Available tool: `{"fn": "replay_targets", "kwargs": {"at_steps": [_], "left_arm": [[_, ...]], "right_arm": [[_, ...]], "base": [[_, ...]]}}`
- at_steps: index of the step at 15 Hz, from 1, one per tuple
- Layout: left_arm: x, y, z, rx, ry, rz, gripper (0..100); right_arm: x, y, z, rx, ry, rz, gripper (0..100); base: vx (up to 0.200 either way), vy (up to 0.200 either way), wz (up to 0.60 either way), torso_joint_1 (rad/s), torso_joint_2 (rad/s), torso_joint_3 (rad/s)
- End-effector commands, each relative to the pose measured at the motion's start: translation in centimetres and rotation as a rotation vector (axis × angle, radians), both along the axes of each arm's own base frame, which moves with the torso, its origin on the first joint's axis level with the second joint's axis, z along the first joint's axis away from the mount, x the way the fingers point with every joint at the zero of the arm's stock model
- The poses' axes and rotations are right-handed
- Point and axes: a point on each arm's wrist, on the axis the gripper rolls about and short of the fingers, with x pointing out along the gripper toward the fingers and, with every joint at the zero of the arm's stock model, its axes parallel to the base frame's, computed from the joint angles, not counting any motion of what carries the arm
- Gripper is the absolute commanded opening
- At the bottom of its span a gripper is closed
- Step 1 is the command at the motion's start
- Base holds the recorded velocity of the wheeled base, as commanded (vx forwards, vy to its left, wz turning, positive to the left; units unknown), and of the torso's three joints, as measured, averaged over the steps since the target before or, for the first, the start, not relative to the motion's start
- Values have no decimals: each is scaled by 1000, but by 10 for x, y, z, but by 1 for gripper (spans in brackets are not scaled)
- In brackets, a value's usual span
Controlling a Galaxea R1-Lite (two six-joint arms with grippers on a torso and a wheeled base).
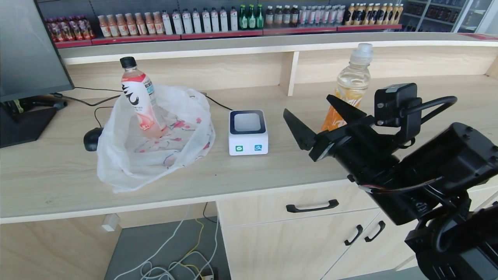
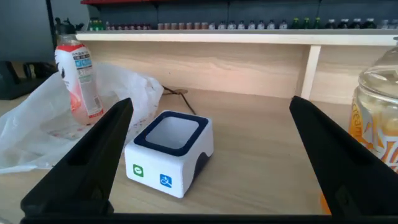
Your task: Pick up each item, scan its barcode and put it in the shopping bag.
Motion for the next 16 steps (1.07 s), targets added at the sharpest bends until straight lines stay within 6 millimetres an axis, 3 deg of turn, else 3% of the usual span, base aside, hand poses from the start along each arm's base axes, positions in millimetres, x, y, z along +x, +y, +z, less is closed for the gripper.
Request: {"fn": "replay_targets", "kwargs": {"at_steps": [1,4,7,14,16], "left_arm": [[0,0,0,-1,0,0,100],[0,0,0,-1,0,0,100],[0,0,0,1,2,0,100],[0,0,0,1,2,0,100],[0,0,0,1,0,0,100]], "right_arm": [[-3,0,-1,17,20,-35,100],[-8,-6,-8,-4,45,-41,100],[2,-30,-13,-17,64,-133,100],[22,-55,-15,-56,106,-221,100],[26,-54,-17,-91,129,-179,100]], "base": [[0,0,0,0,0,0],[0,0,0,0,0,0],[0,0,0,0,0,0],[0,0,0,0,0,0],[0,0,0,0,0,0]]}}
